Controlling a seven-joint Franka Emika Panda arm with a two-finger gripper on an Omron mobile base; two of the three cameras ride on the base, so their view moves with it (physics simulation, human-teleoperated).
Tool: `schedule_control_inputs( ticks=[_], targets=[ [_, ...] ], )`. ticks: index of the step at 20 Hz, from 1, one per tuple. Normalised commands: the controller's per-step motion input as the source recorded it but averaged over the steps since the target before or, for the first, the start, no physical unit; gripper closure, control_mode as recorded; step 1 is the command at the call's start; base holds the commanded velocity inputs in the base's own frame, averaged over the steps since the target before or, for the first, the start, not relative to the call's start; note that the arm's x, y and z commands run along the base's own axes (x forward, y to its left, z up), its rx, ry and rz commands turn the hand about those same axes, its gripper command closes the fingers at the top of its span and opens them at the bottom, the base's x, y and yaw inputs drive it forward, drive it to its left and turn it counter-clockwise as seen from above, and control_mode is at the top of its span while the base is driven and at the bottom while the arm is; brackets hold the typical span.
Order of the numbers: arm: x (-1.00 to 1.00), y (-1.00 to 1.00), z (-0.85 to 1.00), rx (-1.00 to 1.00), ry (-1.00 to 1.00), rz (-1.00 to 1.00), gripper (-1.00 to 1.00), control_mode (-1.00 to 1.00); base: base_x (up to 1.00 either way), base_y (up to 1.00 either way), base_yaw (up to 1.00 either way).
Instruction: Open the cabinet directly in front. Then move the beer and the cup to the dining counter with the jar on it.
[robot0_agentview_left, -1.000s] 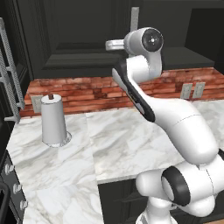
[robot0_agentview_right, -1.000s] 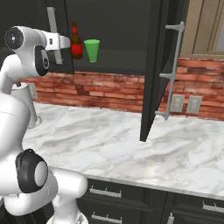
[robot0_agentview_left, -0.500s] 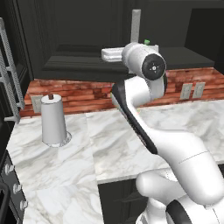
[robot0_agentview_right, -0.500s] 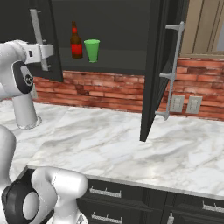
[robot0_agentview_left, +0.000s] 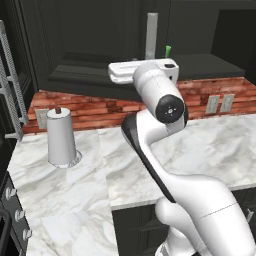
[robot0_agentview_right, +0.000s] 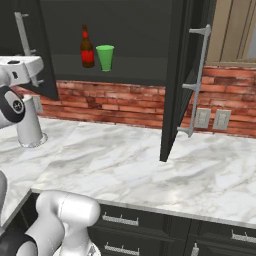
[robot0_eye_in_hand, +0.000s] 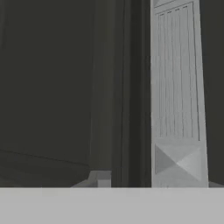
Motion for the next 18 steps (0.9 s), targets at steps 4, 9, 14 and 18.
schedule_control_inputs(
  ticks=[4,9,14,18],
  targets=[
    [-0.15,1.0,0.0,-0.01,-0.05,-0.09,1.0,-1.0,0.0,0.0,0.0],
    [-0.13,0.97,0.0,-0.09,-0.01,-0.23,-1.0,-1.0,0.0,0.0,0.0],
    [-0.25,0.11,-0.02,-0.01,0.0,-0.04,-1.0,-1.0,0.0,0.0,0.0],
    [-1.0,0.0,-0.11,0.01,-0.02,0.0,-1.0,-1.0,0.0,0.0,0.0]
  ],
)
